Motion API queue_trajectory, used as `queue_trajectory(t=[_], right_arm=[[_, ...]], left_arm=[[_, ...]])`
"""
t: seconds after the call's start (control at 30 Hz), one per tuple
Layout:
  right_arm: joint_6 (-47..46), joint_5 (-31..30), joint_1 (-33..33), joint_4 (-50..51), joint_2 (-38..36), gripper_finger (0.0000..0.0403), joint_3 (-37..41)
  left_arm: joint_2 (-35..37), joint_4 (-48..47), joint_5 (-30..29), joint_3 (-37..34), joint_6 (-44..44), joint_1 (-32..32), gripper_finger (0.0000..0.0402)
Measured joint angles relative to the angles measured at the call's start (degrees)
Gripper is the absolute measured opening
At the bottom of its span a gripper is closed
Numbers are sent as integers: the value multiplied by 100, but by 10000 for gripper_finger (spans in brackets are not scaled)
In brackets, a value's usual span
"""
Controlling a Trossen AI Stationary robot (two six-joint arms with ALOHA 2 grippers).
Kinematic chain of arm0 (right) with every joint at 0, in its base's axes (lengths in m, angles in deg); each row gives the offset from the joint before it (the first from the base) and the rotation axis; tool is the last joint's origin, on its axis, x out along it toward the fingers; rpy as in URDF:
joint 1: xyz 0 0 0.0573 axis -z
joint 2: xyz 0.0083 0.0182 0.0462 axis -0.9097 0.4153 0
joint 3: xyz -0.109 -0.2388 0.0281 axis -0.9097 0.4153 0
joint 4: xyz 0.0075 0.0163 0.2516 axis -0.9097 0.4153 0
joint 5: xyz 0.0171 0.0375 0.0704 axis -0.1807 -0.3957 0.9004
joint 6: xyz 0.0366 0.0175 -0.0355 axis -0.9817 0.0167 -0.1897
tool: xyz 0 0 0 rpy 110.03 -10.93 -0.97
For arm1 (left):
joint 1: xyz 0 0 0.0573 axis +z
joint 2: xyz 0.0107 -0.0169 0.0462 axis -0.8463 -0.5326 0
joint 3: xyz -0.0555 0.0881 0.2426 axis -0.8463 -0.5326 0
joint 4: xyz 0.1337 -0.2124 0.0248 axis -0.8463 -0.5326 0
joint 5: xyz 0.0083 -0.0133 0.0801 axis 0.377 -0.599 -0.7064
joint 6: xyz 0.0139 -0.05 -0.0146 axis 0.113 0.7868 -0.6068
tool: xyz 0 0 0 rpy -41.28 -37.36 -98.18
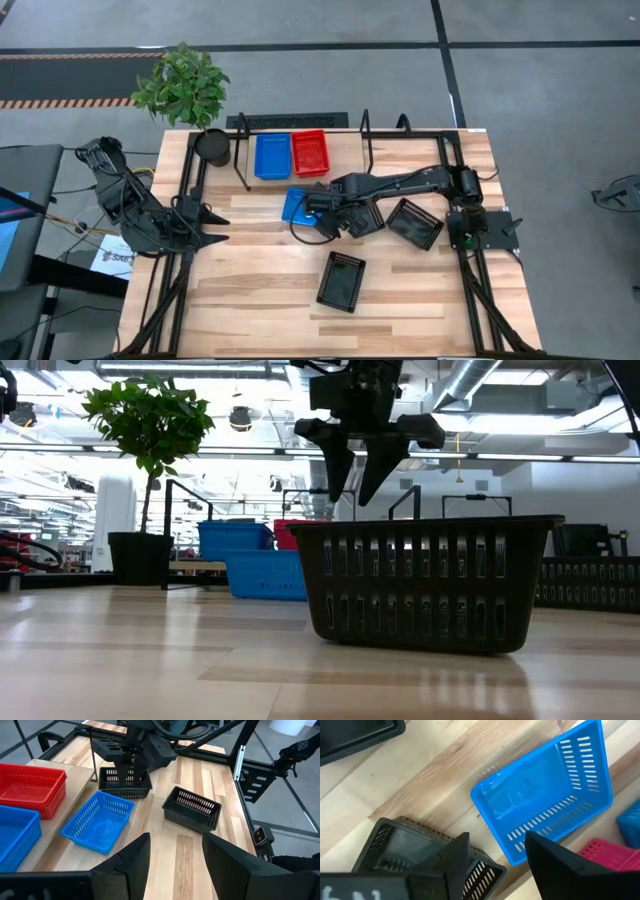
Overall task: Stack baskets on shelf by color
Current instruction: Stack the blue bin on the blue bin on the shelf
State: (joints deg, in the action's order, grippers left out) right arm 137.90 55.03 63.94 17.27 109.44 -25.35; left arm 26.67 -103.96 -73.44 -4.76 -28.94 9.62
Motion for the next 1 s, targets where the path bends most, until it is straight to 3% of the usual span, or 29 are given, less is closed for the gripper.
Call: queue_trajectory(t=[0.43, 0.77, 1.0], right_arm=[[765, 319, 254, -331, 2, 212, 2], [1070, 200, 498, -1264, 11, 211, 1313], [1080, 1, 542, -1857, 9, 205, 1445]], left_arm=[[-2, 2, -11, 0, 2, 0, 167], [0, 4, -24, 0, 9, 1, 167], [-2, 6, -24, 0, 14, 1, 167]])
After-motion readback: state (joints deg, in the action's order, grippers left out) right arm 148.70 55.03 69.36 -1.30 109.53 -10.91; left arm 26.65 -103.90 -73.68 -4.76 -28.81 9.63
